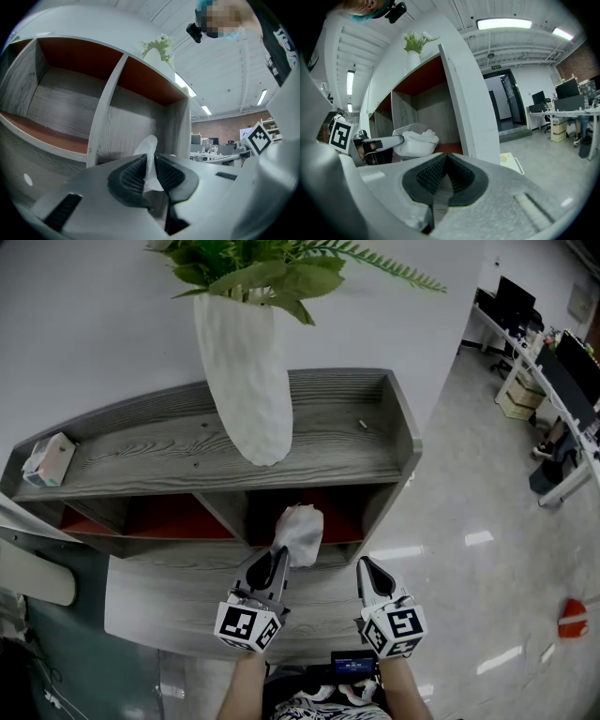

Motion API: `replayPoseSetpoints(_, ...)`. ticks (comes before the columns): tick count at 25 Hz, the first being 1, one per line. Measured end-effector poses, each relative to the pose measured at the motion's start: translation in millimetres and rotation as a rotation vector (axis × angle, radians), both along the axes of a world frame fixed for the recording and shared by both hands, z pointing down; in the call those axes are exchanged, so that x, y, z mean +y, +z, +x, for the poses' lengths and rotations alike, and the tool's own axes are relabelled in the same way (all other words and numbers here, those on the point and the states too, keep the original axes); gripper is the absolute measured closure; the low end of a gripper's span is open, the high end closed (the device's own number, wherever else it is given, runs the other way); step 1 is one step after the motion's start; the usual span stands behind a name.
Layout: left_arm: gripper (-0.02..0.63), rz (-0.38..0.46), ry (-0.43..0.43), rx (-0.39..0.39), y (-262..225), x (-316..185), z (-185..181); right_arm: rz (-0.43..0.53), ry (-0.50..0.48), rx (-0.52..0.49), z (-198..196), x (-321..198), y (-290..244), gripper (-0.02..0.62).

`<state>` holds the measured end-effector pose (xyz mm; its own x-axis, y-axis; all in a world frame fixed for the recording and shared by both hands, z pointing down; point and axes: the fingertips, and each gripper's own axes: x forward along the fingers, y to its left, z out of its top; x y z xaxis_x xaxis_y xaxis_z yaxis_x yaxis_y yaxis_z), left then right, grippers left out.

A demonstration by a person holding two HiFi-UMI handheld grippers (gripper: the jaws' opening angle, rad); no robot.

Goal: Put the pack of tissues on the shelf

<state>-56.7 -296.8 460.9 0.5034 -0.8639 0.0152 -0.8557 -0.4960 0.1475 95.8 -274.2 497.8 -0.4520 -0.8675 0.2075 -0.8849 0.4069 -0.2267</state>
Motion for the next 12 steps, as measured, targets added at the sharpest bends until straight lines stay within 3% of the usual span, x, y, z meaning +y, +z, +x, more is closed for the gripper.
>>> replayPoseSetpoints(12, 0.568, -0.047, -0.089, -0.006, 10.9, -19.9, -7.4, 0.006, -0.014, 0.008, -4.8, -12.1, -3.2, 0.591)
